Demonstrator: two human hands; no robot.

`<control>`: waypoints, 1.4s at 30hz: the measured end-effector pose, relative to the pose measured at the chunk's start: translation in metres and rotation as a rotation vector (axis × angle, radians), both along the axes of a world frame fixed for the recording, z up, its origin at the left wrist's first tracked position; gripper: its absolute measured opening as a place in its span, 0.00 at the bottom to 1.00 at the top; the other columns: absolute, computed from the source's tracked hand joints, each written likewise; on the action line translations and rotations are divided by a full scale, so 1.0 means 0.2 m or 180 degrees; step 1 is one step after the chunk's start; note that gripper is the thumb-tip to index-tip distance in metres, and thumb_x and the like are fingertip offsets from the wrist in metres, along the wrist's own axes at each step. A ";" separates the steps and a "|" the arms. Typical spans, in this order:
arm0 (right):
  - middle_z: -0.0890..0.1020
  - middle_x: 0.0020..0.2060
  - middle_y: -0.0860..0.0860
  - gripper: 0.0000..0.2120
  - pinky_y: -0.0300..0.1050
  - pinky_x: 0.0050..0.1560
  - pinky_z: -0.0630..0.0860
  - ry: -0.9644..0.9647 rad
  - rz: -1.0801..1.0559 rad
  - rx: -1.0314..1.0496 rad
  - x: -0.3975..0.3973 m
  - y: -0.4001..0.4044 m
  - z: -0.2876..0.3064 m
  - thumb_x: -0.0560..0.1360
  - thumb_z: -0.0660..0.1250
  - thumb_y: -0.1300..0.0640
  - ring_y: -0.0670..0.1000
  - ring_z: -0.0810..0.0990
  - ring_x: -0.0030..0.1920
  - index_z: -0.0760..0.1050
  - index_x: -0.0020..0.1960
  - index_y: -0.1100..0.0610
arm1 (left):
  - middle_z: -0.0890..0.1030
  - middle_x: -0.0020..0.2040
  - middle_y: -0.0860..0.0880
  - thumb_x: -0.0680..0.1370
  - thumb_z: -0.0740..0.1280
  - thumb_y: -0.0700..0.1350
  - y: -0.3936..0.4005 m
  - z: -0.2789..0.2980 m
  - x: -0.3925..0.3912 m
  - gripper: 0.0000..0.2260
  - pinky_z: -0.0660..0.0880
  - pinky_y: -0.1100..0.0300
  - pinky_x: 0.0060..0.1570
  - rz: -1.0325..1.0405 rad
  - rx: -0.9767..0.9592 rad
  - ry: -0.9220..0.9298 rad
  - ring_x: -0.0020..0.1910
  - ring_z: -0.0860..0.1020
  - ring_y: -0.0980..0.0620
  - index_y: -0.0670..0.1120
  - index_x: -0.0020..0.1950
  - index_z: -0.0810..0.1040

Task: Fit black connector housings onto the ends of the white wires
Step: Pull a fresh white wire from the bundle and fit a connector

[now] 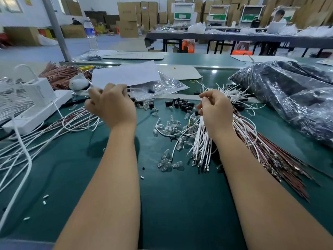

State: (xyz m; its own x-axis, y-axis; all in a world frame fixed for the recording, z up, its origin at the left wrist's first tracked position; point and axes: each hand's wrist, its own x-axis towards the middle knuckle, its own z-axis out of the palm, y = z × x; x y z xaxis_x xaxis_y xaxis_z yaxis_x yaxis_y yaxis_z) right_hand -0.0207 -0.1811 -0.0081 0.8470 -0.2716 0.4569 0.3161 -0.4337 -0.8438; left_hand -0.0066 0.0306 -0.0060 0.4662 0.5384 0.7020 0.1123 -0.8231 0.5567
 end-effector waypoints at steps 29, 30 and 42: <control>0.76 0.47 0.57 0.13 0.51 0.53 0.66 0.1039 -0.1038 -0.2736 -0.01 -0.05 -0.01 0.79 0.60 0.54 0.58 0.70 0.51 0.67 0.39 0.59 | 0.72 0.68 0.41 0.75 0.57 0.39 0.04 -0.06 0.11 0.24 0.68 0.53 0.54 -0.0870 -0.1806 0.0988 0.67 0.67 0.40 0.43 0.72 0.67; 0.77 0.49 0.57 0.12 0.51 0.54 0.67 0.1055 -0.1004 -0.2751 0.00 -0.05 -0.01 0.80 0.60 0.50 0.59 0.71 0.54 0.69 0.42 0.58 | 0.70 0.70 0.42 0.75 0.57 0.39 0.05 -0.05 0.10 0.26 0.66 0.53 0.56 -0.0709 -0.2110 0.0824 0.69 0.64 0.40 0.43 0.75 0.63; 0.68 0.29 0.51 0.13 0.44 0.36 0.63 0.1122 -0.1004 -0.3003 -0.01 -0.02 0.02 0.70 0.63 0.66 0.57 0.71 0.38 0.62 0.32 0.55 | 0.82 0.44 0.46 0.77 0.58 0.34 -0.20 -0.04 0.06 0.13 0.70 0.64 0.30 -0.2264 -0.0786 0.0516 0.30 0.73 0.55 0.44 0.53 0.81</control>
